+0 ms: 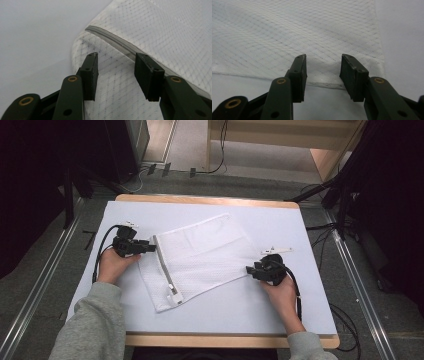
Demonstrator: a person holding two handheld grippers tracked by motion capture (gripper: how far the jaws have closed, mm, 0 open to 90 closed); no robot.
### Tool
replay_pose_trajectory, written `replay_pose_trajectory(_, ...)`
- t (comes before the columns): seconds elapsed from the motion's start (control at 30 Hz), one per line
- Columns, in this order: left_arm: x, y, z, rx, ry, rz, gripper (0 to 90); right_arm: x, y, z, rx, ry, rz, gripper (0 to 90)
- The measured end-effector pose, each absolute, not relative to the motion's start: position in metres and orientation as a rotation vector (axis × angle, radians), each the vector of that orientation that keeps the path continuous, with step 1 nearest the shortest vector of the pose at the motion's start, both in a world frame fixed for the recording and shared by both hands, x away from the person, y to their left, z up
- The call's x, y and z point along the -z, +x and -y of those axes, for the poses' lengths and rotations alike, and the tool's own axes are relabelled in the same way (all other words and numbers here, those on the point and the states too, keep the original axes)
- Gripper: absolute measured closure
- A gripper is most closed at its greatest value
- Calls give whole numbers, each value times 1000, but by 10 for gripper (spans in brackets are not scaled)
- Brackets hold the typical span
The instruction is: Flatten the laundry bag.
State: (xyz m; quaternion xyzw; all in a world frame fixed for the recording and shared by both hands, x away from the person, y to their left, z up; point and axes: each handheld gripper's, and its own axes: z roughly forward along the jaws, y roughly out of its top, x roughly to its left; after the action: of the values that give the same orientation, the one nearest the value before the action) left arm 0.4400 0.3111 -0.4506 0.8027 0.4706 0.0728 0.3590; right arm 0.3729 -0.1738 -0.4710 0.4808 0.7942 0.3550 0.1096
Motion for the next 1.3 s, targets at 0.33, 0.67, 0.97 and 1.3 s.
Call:
replay_pose_trajectory(0.33,451,459,-329,-270,2042,-1227,471,466,371,195,-1055,1488,-2268,574)
replay_pose_trajectory(0.67,452,455,-322,-285,2140,-1202,772,471,380,209,-1003,1558,-2198,501)
replay_pose_trajectory(0.97,453,450,-329,-125,2080,-1266,900,470,394,213,-972,1599,-2245,900)
replay_pose_trajectory(1.3,447,412,-324,-57,2103,-1238,900,470,428,216,-966,1590,-2220,900)
